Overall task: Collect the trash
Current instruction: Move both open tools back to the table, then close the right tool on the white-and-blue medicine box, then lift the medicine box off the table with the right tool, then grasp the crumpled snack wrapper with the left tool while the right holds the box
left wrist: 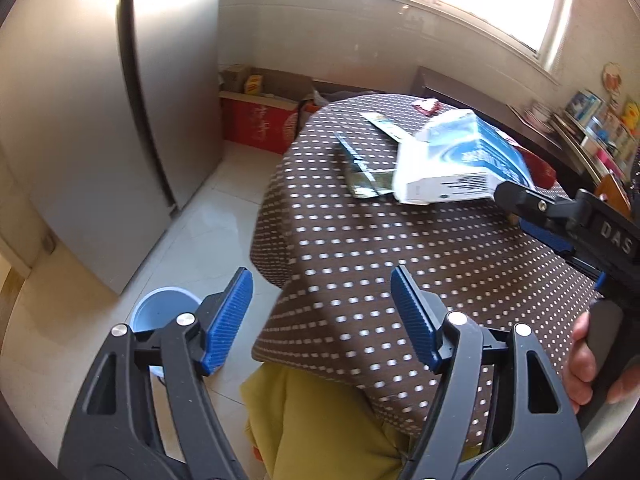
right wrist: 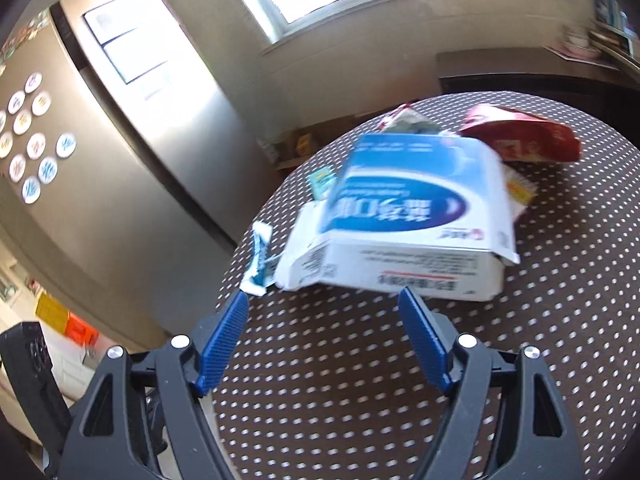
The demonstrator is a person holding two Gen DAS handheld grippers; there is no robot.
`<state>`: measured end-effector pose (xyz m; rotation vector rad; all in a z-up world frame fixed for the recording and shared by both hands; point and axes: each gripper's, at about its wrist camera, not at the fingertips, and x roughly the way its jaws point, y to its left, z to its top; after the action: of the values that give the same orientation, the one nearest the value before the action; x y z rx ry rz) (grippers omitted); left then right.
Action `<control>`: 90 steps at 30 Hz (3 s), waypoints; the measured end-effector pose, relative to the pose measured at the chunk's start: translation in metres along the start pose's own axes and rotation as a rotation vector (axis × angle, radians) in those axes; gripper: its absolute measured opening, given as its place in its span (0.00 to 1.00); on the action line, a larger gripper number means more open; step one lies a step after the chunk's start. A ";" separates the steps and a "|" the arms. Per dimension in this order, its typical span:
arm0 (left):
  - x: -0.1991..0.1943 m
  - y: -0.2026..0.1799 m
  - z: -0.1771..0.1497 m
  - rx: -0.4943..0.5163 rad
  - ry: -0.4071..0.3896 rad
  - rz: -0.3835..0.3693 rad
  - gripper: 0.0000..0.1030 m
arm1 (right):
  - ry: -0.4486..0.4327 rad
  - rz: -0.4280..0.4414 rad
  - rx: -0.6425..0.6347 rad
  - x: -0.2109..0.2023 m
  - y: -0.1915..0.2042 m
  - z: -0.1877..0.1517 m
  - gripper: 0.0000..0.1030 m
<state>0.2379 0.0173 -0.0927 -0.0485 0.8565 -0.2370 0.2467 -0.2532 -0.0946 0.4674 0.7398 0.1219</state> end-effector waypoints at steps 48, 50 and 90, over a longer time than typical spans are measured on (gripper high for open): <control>0.022 -0.009 0.035 -0.019 0.017 -0.021 0.70 | -0.068 0.049 0.381 0.028 -0.069 0.057 0.39; 0.025 -0.006 0.037 -0.024 0.019 -0.027 0.70 | -0.057 0.088 0.423 0.039 -0.071 0.061 0.34; 0.062 -0.055 0.055 0.050 0.015 -0.077 0.81 | -0.519 -0.006 0.307 -0.170 -0.114 0.048 0.18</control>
<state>0.3085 -0.0533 -0.0953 -0.0329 0.8638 -0.3315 0.1475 -0.4181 -0.0093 0.7539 0.2475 -0.1194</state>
